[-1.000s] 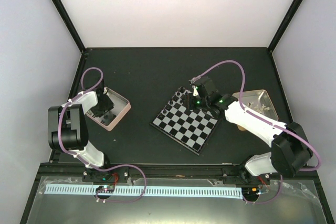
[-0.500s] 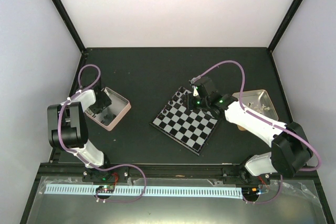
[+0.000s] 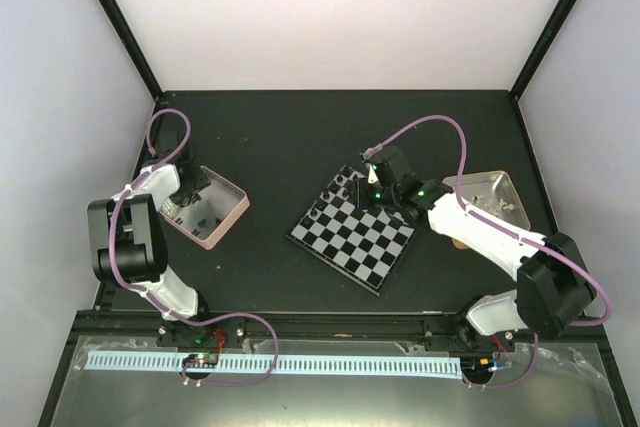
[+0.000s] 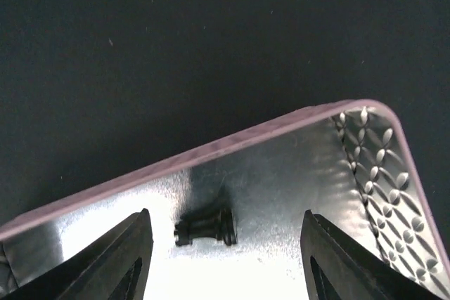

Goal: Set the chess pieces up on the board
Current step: Pick up the chess piece from the storage box.

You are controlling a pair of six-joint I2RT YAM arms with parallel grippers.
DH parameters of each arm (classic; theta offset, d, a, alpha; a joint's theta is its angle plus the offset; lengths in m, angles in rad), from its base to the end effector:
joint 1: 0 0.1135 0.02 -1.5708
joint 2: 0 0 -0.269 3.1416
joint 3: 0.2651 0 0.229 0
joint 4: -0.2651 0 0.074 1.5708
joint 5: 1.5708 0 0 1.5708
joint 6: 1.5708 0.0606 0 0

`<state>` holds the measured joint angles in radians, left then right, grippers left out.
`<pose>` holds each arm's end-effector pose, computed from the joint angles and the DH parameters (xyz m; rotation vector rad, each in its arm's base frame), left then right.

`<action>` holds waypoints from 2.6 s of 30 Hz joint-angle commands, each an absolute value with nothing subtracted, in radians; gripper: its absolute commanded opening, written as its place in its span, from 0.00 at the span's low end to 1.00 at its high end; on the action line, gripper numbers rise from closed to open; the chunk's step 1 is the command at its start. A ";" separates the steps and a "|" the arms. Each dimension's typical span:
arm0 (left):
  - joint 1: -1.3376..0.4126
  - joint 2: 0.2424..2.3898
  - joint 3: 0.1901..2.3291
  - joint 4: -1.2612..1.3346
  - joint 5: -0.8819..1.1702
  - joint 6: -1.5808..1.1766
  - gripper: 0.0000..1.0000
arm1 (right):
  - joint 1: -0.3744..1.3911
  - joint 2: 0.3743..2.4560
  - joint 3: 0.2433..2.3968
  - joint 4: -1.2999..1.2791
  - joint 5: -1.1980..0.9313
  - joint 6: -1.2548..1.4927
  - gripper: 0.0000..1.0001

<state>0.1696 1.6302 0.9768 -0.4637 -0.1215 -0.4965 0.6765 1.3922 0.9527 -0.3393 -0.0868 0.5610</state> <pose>0.3011 0.0590 0.1747 -0.9097 2.5150 0.0600 0.2255 0.1878 0.2441 -0.1864 2.4515 0.6830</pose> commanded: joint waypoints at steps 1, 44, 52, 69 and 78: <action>0.177 1.669 1.033 -0.460 -0.143 -0.404 0.60 | 0.675 1.386 0.942 -0.321 -0.089 0.574 0.26; 0.171 1.596 0.873 -0.588 -0.014 -0.589 0.18 | 0.674 1.370 0.922 -0.311 -0.093 0.579 0.26; 0.169 1.598 0.888 -0.602 -0.016 -0.572 0.27 | 0.674 1.369 0.923 -0.310 -0.094 0.583 0.26; 0.058 1.414 0.918 -0.582 0.140 -0.491 0.12 | 0.672 1.326 0.942 -0.289 -0.191 0.592 0.27; -0.127 1.208 0.970 -0.443 0.511 -0.349 0.14 | 0.672 1.281 0.986 -0.233 -0.398 0.592 0.34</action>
<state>-0.0650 1.2789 0.9298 -0.5465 0.2710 -0.4507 0.6762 1.3201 0.9409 -0.2935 -0.2695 0.5854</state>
